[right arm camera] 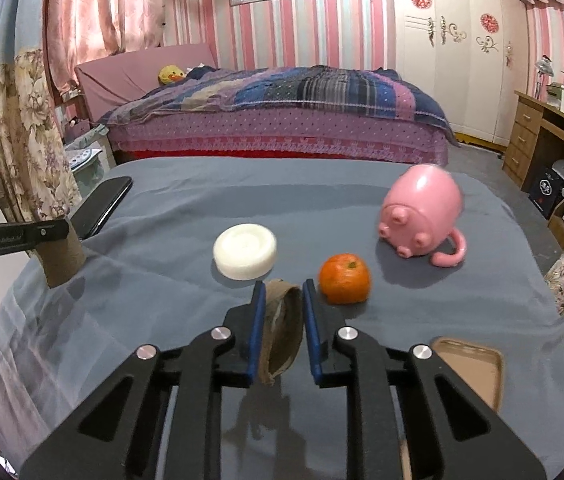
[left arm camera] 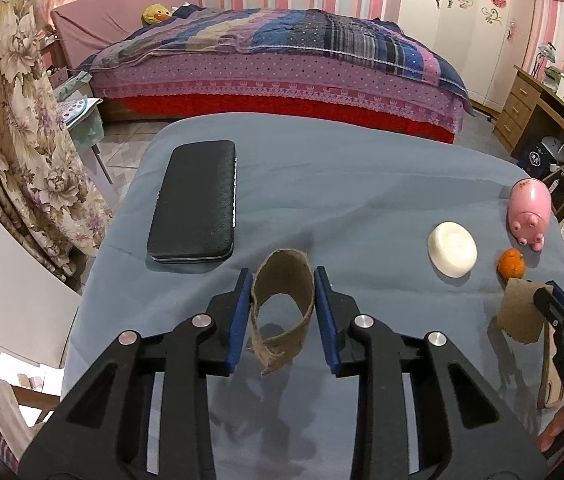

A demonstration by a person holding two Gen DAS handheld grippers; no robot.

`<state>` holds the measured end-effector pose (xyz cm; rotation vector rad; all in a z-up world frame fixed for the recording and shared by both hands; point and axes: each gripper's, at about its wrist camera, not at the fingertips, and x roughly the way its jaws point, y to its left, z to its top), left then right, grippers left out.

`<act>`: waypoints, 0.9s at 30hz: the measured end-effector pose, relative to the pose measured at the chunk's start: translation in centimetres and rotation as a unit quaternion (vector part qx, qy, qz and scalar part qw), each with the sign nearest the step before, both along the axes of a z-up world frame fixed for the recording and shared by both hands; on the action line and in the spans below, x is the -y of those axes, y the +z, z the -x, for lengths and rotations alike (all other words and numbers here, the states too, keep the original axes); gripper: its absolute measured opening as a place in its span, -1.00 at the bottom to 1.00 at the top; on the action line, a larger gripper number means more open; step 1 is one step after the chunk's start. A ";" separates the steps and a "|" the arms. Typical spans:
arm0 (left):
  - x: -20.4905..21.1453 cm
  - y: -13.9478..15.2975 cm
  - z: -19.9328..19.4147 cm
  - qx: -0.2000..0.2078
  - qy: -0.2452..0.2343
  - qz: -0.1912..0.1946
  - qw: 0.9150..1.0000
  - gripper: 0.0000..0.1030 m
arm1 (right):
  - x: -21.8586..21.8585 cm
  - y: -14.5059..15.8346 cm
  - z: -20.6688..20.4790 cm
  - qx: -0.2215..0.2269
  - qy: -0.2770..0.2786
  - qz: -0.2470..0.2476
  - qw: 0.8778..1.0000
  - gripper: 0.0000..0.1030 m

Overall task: Collect trash
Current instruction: 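Carry both brown paper tubes over the blue basket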

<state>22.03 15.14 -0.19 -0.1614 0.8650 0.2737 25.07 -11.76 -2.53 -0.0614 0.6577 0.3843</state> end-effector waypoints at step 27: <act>13.7 3.9 -1.5 0.030 -0.114 -0.004 0.993 -0.43 | 15.4 5.2 2.7 0.058 -0.120 -0.006 0.991 -0.63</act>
